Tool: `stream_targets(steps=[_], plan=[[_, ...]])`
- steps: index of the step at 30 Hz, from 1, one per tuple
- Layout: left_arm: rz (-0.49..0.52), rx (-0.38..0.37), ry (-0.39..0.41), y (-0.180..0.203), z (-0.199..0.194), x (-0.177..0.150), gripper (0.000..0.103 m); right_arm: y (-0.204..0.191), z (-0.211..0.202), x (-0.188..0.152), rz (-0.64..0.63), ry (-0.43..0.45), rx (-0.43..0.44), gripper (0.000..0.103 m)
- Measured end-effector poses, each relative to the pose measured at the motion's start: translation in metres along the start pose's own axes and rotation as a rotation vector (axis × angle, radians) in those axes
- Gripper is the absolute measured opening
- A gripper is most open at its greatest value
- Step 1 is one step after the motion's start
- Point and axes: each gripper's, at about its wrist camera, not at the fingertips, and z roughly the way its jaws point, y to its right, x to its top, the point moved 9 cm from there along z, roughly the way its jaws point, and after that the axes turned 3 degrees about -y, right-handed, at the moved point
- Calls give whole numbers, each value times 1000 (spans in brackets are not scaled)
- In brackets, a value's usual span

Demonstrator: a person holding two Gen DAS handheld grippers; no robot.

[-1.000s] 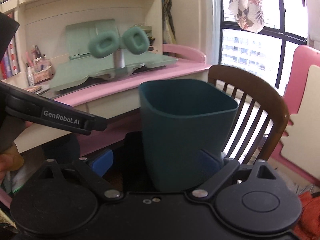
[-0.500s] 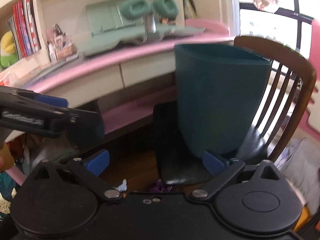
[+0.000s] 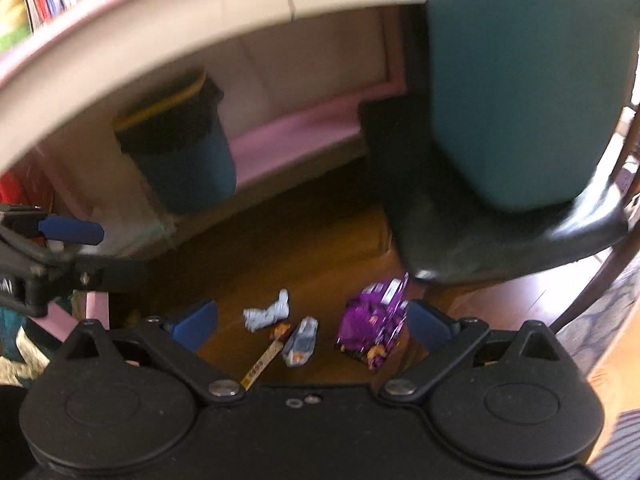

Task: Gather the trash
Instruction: 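Move both tools back down toward the remaining floor trash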

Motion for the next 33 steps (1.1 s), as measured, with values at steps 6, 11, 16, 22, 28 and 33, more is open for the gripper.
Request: stream_targets(steps=[6, 11, 16, 22, 28, 33], plan=[[74, 145, -74, -34, 58, -41, 103, -2, 65, -18, 23, -93, 12, 101], [65, 169, -173, -64, 116, -71, 103, -2, 121, -28, 33, -162, 34, 101], [45, 177, -319, -91, 179, -104, 103, -4, 182, -38, 52, -232, 71, 98], [-6, 158, -426, -116, 242, -136, 103, -3, 252, -51, 75, -313, 84, 96], [-84, 152, -513, -141, 299, -165, 103, -6, 316, -65, 76, -379, 100, 95], [-85, 174, -544, -159, 336, -184, 103, -5, 363, -73, 86, -406, 95, 93]])
